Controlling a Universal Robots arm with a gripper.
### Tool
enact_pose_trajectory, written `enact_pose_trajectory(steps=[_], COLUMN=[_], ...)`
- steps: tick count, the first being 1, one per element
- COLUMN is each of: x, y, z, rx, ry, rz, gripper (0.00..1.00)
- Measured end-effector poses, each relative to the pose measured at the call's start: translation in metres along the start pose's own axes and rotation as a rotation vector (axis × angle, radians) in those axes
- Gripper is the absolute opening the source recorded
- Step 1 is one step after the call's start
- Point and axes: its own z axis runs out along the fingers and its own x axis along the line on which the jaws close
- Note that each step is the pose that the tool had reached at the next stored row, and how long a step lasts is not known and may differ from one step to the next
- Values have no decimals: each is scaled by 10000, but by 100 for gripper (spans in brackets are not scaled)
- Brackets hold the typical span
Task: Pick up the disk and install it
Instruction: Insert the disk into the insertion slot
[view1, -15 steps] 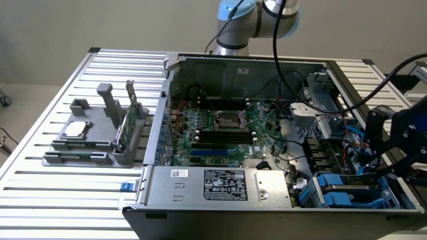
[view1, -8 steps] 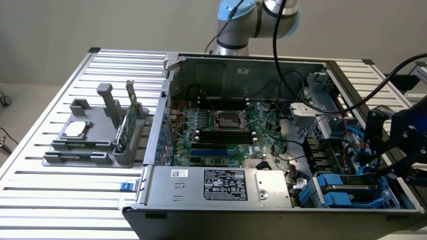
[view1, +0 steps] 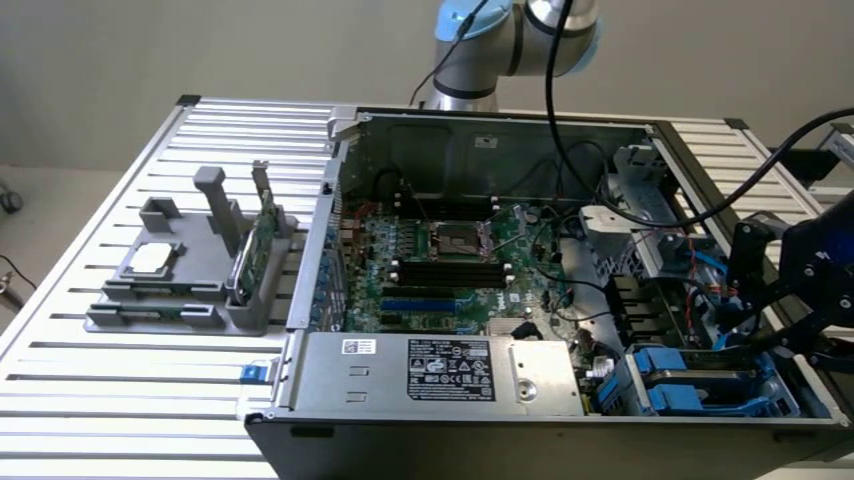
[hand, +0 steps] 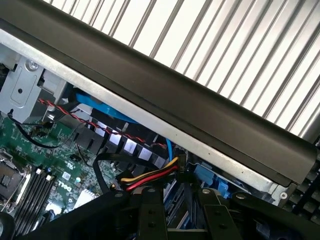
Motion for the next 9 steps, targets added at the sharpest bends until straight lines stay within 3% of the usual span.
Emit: enact_pose_trajectory(steps=[2, 3, 9], x=[2, 2, 12], y=[1, 2, 7], z=[0, 1, 2], rx=[3, 3, 4], ry=[-1, 0, 0], rz=[-13, -18, -25], gripper=[29, 22, 22])
